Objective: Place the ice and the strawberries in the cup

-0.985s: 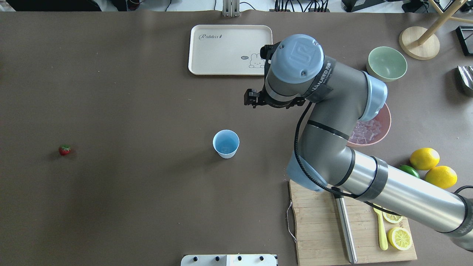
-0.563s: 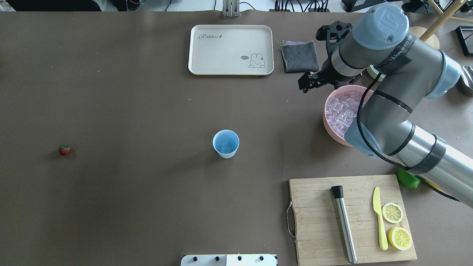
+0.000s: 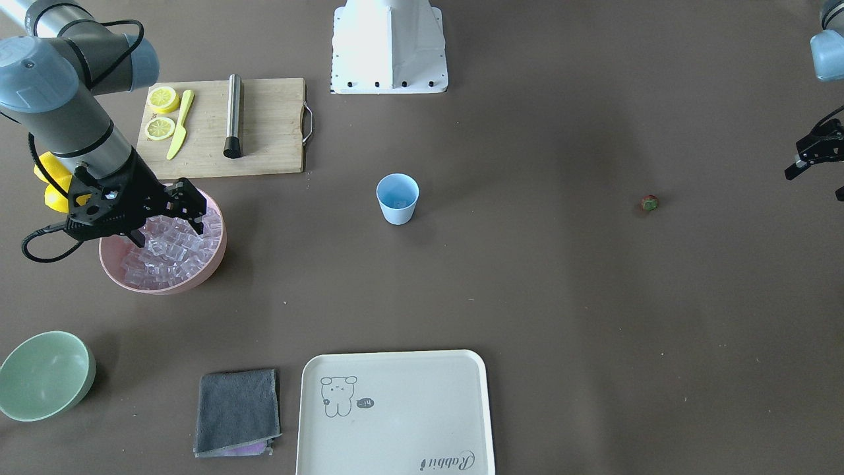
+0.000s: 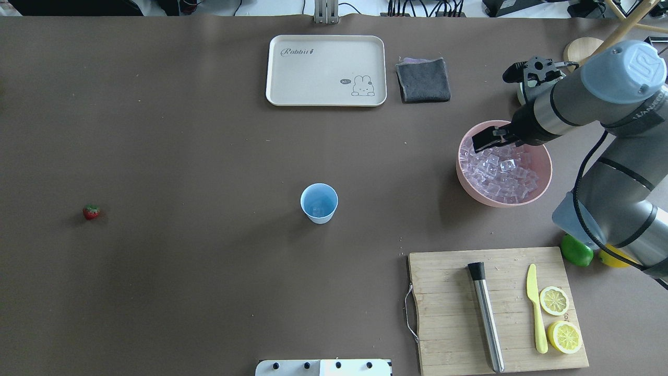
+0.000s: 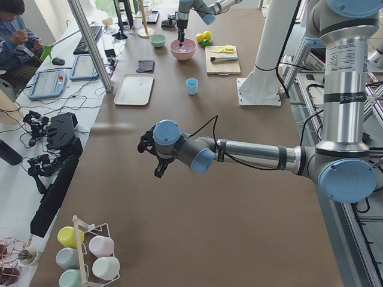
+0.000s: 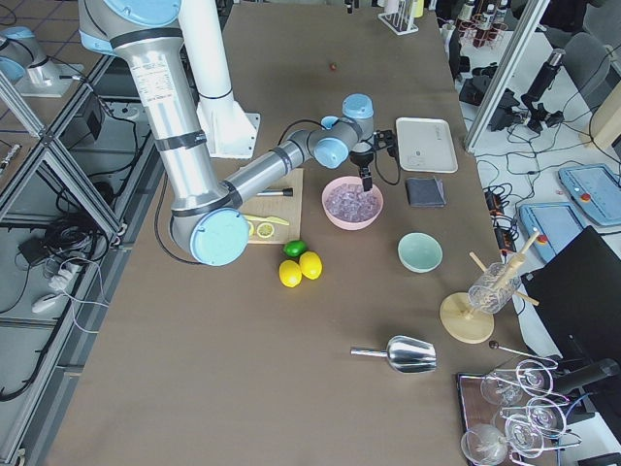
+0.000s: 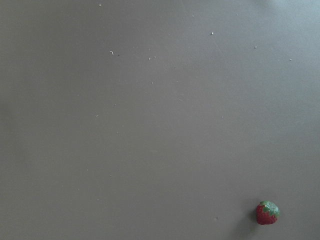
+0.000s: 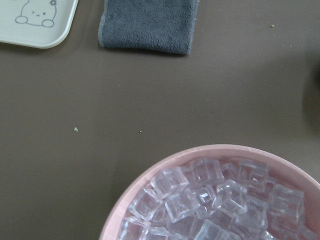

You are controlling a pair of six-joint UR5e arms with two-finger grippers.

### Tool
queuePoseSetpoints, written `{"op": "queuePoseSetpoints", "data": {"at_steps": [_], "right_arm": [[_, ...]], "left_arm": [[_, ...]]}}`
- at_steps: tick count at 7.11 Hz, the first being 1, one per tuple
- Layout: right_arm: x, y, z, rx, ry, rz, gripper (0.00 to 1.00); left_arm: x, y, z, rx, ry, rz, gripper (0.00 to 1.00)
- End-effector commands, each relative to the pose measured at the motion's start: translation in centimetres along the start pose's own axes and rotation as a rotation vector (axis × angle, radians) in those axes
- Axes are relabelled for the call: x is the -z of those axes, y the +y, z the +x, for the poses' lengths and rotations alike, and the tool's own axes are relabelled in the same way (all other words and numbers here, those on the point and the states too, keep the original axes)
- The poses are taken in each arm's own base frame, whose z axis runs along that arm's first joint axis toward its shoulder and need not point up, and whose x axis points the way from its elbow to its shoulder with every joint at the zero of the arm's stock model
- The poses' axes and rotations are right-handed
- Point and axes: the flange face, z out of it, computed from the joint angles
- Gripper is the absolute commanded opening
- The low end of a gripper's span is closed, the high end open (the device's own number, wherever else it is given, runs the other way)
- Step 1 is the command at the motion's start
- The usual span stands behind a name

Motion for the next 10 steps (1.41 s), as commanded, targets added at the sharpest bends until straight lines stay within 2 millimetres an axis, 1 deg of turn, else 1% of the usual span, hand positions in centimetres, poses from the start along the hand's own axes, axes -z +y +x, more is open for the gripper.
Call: {"op": "queuePoseSetpoints", "data": {"at_steps": [1, 3, 4, 5, 6, 8, 10], "right_arm": [[-0.8, 2.6, 2.9, 0.135, 0.027, -0.038, 0.96], [-1.1, 4.5, 4.7, 0.13, 0.019, -0.033, 0.88], [-1.2, 4.9, 4.8, 0.103, 0.01, -0.029, 0.82], [-1.5, 5.2, 3.2, 0.024, -0.011, -0.038, 0.77], [-1.9, 5.6, 2.5, 0.021, -0.02, -0.039, 0.75], [-2.4, 6.3, 2.5, 0.015, -0.02, -0.049, 0.73], [-2.4, 6.4, 2.7, 0.021, -0.016, -0.054, 0.73]], "left_arm": [[0.0, 0.0, 0.1, -0.004, 0.002, 0.002, 0.98], [0.0, 0.1, 0.1, -0.008, 0.003, 0.007, 0.98], [0.0, 0.1, 0.1, -0.008, 0.003, 0.007, 0.98], [0.0, 0.1, 0.1, -0.008, 0.003, 0.007, 0.98], [-0.1, 0.1, 0.1, -0.006, 0.001, 0.005, 0.98], [-0.1, 0.1, 0.1, -0.006, 0.003, 0.005, 0.98], [0.0, 0.1, 0.1, -0.008, 0.003, 0.006, 0.98]]}}
